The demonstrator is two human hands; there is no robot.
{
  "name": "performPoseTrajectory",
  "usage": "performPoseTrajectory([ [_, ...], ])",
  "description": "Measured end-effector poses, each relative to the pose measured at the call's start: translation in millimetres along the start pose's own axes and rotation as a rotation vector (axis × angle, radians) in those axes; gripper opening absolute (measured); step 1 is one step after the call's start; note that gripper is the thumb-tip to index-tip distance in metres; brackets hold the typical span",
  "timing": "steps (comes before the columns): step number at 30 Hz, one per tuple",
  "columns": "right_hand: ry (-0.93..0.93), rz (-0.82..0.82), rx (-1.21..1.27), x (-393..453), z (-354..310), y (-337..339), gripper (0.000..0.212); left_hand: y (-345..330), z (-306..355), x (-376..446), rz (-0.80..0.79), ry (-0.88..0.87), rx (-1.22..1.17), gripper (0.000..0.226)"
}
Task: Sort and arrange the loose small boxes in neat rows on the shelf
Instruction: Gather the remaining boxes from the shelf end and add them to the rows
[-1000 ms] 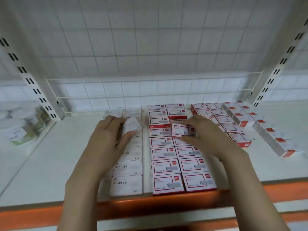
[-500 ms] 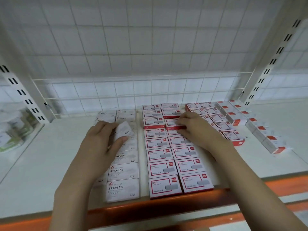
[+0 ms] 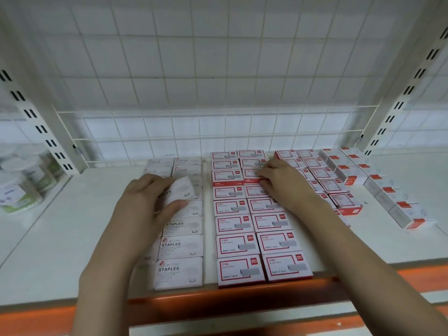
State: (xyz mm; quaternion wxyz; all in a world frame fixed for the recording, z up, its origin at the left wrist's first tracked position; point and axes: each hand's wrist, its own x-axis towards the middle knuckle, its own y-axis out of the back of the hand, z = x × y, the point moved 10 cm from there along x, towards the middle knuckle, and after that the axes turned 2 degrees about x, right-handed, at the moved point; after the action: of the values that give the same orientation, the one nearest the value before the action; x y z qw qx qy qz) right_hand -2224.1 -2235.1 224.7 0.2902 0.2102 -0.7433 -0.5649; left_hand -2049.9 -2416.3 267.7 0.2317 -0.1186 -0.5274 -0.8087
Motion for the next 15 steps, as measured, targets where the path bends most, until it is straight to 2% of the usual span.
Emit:
performPoseTrajectory([
  [6, 0.004, 0.028, 0.04, -12.2, -13.8, 5.9, 0.034, 1.6, -7.9, -10.5, -0.042, 0.017, 0.007, 0.051],
  [9, 0.05, 0.073, 0.125, -21.4, -39.2, 9.9, 0.036, 1.3, -17.4, -21.4, -0.085, 0.052, -0.023, 0.049],
  [15, 0.136, 0.041, 0.224, -36.1, -95.1, 2.1, 0.034, 12.1, -32.0, -52.6, -0.098, 0.106, -0.075, 0.044],
])
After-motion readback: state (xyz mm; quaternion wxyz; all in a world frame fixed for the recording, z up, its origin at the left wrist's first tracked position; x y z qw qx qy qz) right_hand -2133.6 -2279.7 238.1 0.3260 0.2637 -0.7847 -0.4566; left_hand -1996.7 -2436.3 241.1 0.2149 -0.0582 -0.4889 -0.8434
